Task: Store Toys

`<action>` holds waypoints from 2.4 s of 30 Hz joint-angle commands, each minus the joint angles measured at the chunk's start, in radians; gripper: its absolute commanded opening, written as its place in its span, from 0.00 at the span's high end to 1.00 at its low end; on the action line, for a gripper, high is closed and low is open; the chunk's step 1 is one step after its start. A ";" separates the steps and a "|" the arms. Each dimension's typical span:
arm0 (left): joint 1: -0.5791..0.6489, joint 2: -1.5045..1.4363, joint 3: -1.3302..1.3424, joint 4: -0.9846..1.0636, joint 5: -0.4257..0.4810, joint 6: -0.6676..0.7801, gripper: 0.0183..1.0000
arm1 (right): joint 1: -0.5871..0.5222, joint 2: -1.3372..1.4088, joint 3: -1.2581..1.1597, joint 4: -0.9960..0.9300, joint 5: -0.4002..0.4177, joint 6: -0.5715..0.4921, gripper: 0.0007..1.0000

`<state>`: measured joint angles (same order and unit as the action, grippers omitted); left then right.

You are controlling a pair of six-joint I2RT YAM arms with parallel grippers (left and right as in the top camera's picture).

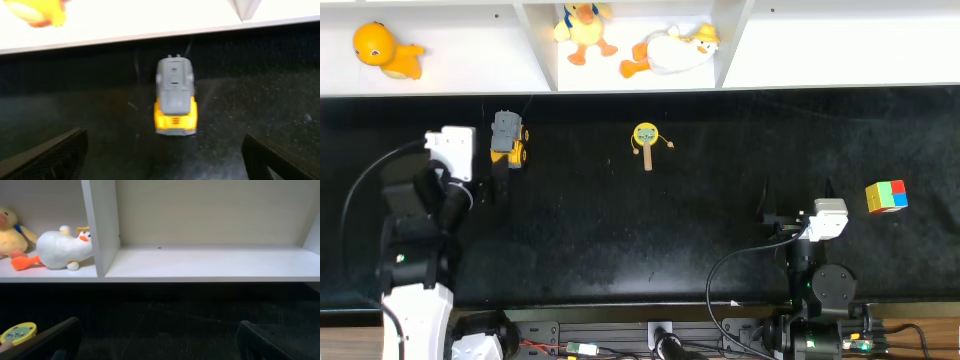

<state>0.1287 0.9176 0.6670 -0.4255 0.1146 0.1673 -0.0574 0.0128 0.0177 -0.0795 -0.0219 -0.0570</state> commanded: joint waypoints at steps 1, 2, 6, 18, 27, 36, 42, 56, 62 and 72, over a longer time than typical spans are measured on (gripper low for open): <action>-0.031 0.078 -0.008 0.016 -0.013 -0.039 0.00 | -0.002 -0.008 -0.013 0.004 -0.003 -0.002 0.00; -0.031 0.099 -0.008 0.021 -0.012 -0.040 0.00 | -0.002 -0.008 -0.013 0.004 -0.003 -0.002 0.00; -0.033 0.175 -0.008 0.042 -0.011 -0.069 0.00 | -0.002 -0.008 -0.013 0.004 -0.003 -0.002 0.00; -0.035 0.343 -0.008 0.194 0.000 -0.113 0.00 | -0.002 -0.008 -0.013 0.004 -0.003 -0.002 0.00; -0.055 0.443 -0.008 0.290 -0.004 -0.124 0.00 | -0.002 -0.008 -0.013 0.004 -0.003 -0.002 0.00; -0.056 0.492 -0.008 0.333 -0.043 -0.143 0.00 | -0.002 -0.008 -0.013 0.004 -0.003 -0.002 0.01; -0.056 0.493 -0.008 0.331 -0.058 -0.143 0.00 | -0.002 -0.008 -0.013 0.004 -0.003 -0.002 0.00; -0.056 0.510 -0.008 0.354 -0.084 -0.143 0.11 | -0.002 -0.008 -0.013 0.004 -0.003 -0.002 0.00; -0.056 0.510 -0.008 0.354 -0.091 -0.143 0.28 | -0.002 -0.008 -0.013 0.004 -0.003 -0.002 0.01; -0.056 0.510 -0.008 0.359 -0.091 -0.143 0.51 | -0.002 -0.008 -0.013 0.004 -0.003 -0.002 0.00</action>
<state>0.0780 1.4189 0.6628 -0.0662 0.0357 0.0242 -0.0574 0.0128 0.0177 -0.0792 -0.0219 -0.0566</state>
